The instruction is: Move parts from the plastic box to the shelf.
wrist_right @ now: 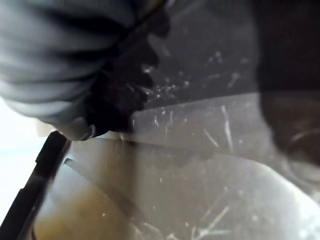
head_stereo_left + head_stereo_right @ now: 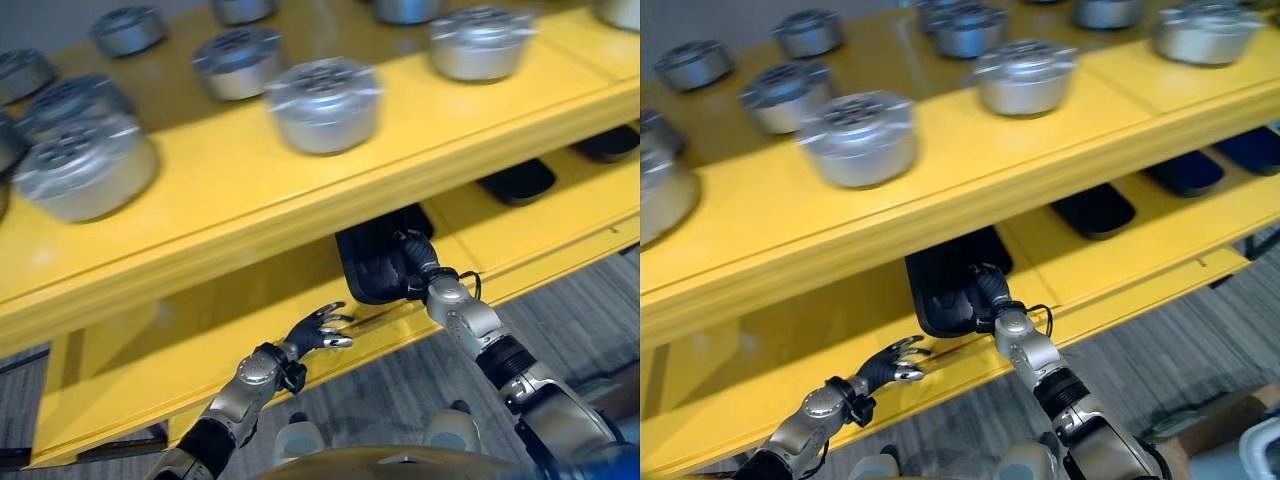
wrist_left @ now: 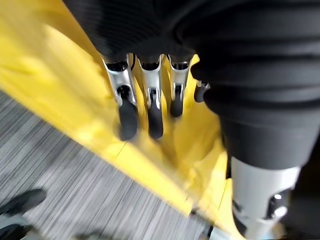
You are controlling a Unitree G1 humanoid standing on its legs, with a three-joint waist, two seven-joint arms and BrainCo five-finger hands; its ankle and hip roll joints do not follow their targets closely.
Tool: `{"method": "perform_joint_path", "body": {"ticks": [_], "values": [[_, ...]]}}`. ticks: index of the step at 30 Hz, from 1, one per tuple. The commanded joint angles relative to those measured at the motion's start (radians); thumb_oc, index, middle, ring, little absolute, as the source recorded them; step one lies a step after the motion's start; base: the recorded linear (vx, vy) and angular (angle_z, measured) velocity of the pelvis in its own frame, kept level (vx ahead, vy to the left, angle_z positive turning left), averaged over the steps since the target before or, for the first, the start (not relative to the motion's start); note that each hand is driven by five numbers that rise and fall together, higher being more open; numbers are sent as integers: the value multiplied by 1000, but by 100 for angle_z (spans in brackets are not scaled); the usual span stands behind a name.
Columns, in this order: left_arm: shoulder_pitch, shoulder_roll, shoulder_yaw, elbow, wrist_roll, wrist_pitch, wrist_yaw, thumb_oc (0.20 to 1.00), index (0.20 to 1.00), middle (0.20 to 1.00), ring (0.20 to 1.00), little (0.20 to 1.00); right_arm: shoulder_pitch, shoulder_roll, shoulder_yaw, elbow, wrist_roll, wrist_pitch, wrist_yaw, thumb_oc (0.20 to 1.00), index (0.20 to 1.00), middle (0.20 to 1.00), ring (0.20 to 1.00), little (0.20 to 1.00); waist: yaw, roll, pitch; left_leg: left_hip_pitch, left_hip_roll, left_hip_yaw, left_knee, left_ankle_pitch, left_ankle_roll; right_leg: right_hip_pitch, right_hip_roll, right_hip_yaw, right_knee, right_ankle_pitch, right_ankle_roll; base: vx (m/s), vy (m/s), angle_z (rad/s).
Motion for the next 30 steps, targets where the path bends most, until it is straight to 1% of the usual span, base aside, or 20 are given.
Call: {"method": "perform_joint_path", "body": {"ticks": [1,4,7,14,17,19,23,26,28,30], "values": [[57,46,13,-23,-23,-22,32,1000,1000,1000,1000,1000,-56,37,-3,-110,23,-59,30,200,200,200,200,200,11,27,-17,45,56,34,-119,147,28,42,240,-83,20,-190,-48,0,194,16],[92,53,37,-41,-33,-30,36,1000,1000,1000,1000,1000,-30,60,19,-140,-7,-52,33,200,200,200,200,200,29,26,-8,60,49,34,-164,154,33,62,223,-89,-24,-164,-20,-32,167,20],[108,59,40,-51,-24,-35,45,1000,1000,1000,1000,1000,-24,70,29,-148,-14,-53,38,200,200,200,200,200,40,20,-4,59,47,36,-168,154,35,70,215,-97,-38,-157,-11,-50,83,7],[130,73,53,-70,-19,-62,71,1000,1000,1000,1000,1000,-28,116,78,-145,-32,-62,7,200,200,200,200,200,86,-4,13,46,31,46,-165,145,55,89,193,-120,-71,-127,22,-76,42,5],[126,73,53,-67,-16,-66,76,1000,1000,1000,1000,1000,-37,129,84,-128,-44,-74,-6,200,200,200,200,200,97,-9,17,40,27,54,-158,140,60,94,187,-128,-78,-122,28,-73,47,5],[116,74,52,-69,-22,-64,90,1000,1000,1000,1000,1000,-49,139,85,-121,-57,-74,-33,200,200,200,200,200,105,-14,20,36,21,59,-152,135,66,96,180,-132,-81,-116,35,-68,53,8],[105,76,56,-66,-28,-53,95,1000,1000,1000,1000,1000,-70,146,73,-95,-75,-59,-62,200,200,200,200,200,114,-18,19,39,17,65,-155,134,72,100,172,-134,-85,-108,43,0,0,0],[99,77,56,-66,-36,-51,86,1000,1000,1000,1000,1000,-87,147,63,-68,-94,-45,-81,200,200,200,200,200,121,-19,19,37,17,65,-157,135,71,102,172,-138,-88,-107,45,0,0,0],[95,77,52,-70,-42,-60,87,1000,1000,1000,1000,1000,-101,141,52,-45,-101,-36,-89,200,200,200,200,200,127,-19,19,34,19,64,-157,136,69,104,173,-142,-91,-108,44,0,0,0],[92,77,50,-80,-54,-72,122,1000,1000,1000,1000,1000,-113,135,38,-16,-106,-37,-96,200,200,200,200,200,134,-20,22,29,19,58,-155,136,66,105,174,-144,-94,-108,42,0,0,0]]}}
